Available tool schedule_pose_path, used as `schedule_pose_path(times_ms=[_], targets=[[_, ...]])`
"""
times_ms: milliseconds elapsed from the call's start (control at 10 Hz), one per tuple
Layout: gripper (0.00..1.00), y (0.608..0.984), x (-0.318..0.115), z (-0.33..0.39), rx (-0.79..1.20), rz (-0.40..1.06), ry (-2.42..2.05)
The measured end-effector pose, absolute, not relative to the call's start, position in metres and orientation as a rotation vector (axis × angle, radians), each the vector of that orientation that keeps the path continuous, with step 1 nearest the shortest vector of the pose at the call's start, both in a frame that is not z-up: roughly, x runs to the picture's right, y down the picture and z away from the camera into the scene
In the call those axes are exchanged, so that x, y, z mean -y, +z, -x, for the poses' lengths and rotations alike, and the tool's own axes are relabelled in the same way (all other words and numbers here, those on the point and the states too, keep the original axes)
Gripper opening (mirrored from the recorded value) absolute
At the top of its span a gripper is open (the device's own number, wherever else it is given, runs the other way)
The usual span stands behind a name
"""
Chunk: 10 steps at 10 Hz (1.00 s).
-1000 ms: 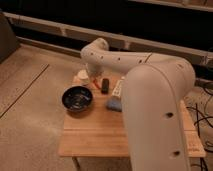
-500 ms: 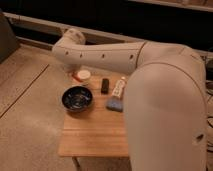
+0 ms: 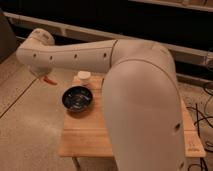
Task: Drag the pepper across the table
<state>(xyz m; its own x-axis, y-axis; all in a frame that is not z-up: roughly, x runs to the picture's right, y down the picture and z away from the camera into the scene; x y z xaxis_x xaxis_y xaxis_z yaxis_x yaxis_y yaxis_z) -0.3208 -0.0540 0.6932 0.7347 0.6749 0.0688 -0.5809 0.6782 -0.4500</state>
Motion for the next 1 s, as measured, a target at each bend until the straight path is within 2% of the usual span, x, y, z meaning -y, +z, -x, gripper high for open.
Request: schedule_pose_path(times_ms=[300, 500, 700, 1000], targets=[[0.00, 0.700, 0.035, 0.348, 0.289, 0.543, 0.662], [0.00, 0.723, 0.039, 0.345, 0.289, 0.614, 0.677], [0.00, 0.759, 0.046, 0.340, 0.210, 0.630, 0.640], [0.00, 0.775, 0.049, 0.339, 0.153, 0.619, 0.606]])
